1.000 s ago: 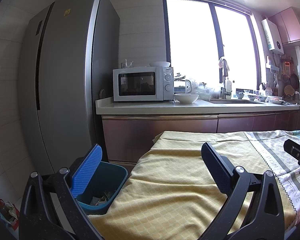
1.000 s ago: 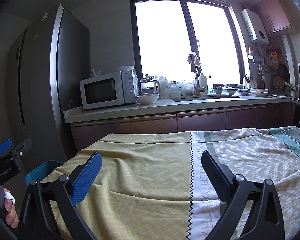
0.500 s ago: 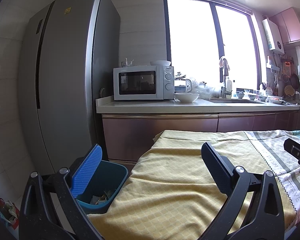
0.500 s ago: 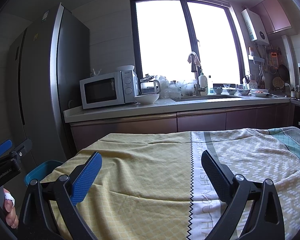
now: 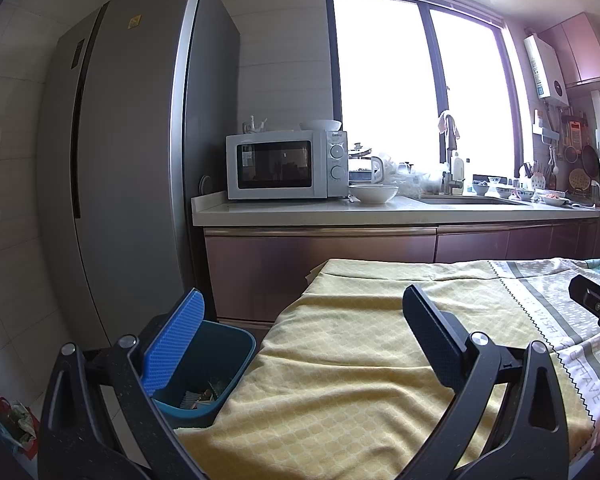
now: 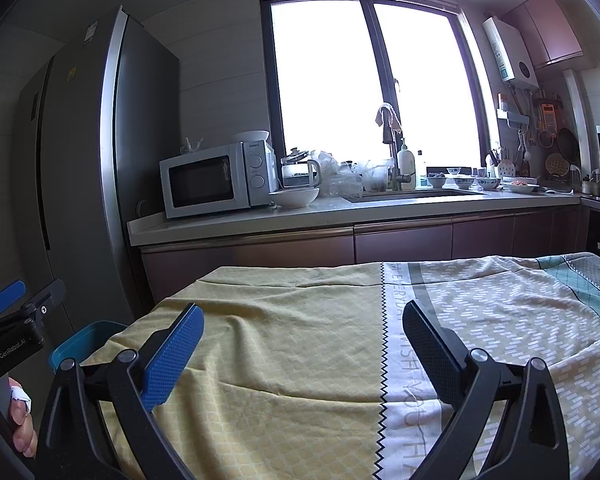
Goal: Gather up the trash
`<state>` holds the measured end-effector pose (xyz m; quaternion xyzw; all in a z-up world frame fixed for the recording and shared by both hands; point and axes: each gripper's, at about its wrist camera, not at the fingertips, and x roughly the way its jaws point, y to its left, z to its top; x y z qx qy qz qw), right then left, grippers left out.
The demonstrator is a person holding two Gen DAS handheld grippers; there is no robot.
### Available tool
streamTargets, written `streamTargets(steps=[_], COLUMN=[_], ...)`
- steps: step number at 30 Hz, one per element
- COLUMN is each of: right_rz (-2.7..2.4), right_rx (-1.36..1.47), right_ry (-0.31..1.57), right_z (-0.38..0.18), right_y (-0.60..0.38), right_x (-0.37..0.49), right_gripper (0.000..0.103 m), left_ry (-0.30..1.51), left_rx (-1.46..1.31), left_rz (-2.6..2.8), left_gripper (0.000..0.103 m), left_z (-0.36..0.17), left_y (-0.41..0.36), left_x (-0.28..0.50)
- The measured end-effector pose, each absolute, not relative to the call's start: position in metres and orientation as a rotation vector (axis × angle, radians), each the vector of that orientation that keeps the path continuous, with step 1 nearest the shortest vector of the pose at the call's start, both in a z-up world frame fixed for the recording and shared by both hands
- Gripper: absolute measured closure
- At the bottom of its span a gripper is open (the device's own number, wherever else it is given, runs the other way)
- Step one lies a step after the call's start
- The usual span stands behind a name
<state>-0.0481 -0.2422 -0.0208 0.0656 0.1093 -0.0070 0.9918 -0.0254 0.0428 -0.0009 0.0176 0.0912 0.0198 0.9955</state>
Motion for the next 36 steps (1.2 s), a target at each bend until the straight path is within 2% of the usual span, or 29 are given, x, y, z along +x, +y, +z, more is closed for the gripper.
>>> streamTargets(steps=[28,36], right_rz=[-0.021,-0.066], right_rx=[0.142,0.151], right_ry=[0.224,0.249], right_z=[-0.026,-0.029], right_y=[-0.248,-0.273], right_x=[-0.047,-0.041], right_gripper=[0.007,0.007], left_ry=[0.213,0.391], left_rx=[0.018,0.013], left_rz=[0.002,-0.088], left_gripper=[0.005,0.005], left_z=[-0.005,-0.015], left_y=[0.042,0.031], left_x=[-0.018,0.030])
